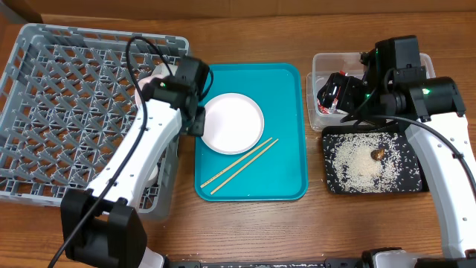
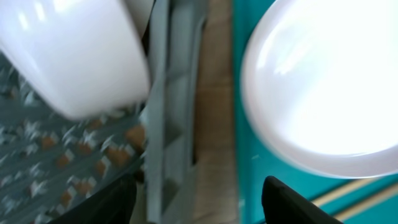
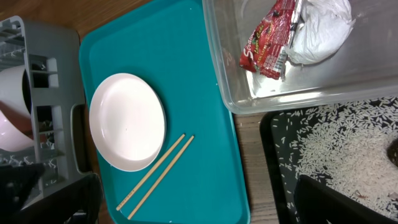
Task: Sort waste into correct bins and load items into the dishwasher
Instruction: 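Move the left gripper to the tray and grip the white plate edge, then lift the white plate off the tray with the left gripper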
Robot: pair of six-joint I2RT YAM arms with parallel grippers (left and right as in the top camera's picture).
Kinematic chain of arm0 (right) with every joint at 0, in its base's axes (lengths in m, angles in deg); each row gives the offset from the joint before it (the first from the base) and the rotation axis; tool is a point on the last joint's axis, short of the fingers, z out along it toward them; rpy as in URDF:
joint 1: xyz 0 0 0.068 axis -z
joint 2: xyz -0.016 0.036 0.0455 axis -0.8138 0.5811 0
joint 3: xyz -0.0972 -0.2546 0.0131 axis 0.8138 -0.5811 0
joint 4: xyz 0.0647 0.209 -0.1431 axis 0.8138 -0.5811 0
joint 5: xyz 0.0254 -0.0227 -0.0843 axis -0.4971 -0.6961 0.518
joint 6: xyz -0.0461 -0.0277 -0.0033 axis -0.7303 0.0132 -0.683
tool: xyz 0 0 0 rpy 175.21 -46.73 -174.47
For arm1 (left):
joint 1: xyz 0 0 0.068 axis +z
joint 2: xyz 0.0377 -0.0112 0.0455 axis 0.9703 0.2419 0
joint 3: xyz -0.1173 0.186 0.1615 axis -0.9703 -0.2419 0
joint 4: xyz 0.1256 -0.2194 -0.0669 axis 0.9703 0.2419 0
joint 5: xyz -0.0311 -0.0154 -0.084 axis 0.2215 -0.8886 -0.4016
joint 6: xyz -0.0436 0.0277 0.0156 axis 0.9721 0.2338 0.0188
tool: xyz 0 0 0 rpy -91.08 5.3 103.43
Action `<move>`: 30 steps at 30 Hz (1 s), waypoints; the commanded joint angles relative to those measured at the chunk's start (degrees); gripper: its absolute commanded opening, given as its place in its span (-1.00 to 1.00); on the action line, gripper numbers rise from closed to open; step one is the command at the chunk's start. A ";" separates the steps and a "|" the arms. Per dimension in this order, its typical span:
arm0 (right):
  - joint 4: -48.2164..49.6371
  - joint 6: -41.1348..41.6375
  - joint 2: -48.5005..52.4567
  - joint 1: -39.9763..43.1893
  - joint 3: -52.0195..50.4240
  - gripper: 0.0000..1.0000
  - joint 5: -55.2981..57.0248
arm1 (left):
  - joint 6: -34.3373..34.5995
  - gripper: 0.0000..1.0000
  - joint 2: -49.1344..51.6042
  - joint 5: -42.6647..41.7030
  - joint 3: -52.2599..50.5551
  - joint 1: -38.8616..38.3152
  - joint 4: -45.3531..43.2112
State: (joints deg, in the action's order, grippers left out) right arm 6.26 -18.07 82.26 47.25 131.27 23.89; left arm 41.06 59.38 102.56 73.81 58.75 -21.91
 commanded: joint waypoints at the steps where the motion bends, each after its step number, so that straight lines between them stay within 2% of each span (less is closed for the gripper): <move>1: 0.31 -0.13 -0.17 -0.11 0.02 1.00 0.26 | 0.76 0.48 -2.73 -12.31 6.51 -0.44 -0.52; 3: 0.31 -0.13 -0.17 -0.11 0.02 1.00 0.26 | 0.79 0.68 -2.73 -17.35 7.61 -0.44 -2.10; 5: 0.31 -0.13 -0.17 -0.11 0.02 1.00 0.26 | 0.79 0.76 -2.69 -20.90 7.56 -0.44 -3.78; 8: 0.31 -0.13 -0.17 -0.11 0.02 1.00 0.26 | 1.44 0.47 -1.99 -20.87 7.26 -0.44 -4.33; 18: 0.31 -0.13 -0.17 -0.11 0.02 1.00 0.26 | 6.23 0.61 5.16 -20.85 4.74 -0.52 -1.70; 23: 0.31 -0.13 -0.17 -0.11 0.02 1.00 0.26 | 8.44 0.54 7.17 -19.85 4.68 -1.57 0.76; 27: 0.31 -0.13 -0.17 -0.11 0.02 1.00 0.26 | 12.22 0.48 7.23 -12.59 4.44 -3.08 3.34; 30: 0.31 -0.13 -0.17 -0.11 0.02 1.00 0.26 | 16.00 0.42 7.26 -10.95 2.14 -3.96 3.32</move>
State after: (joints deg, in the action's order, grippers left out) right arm 6.28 -18.07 82.26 47.25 131.27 23.91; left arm 51.68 66.18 87.85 78.48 55.45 -18.52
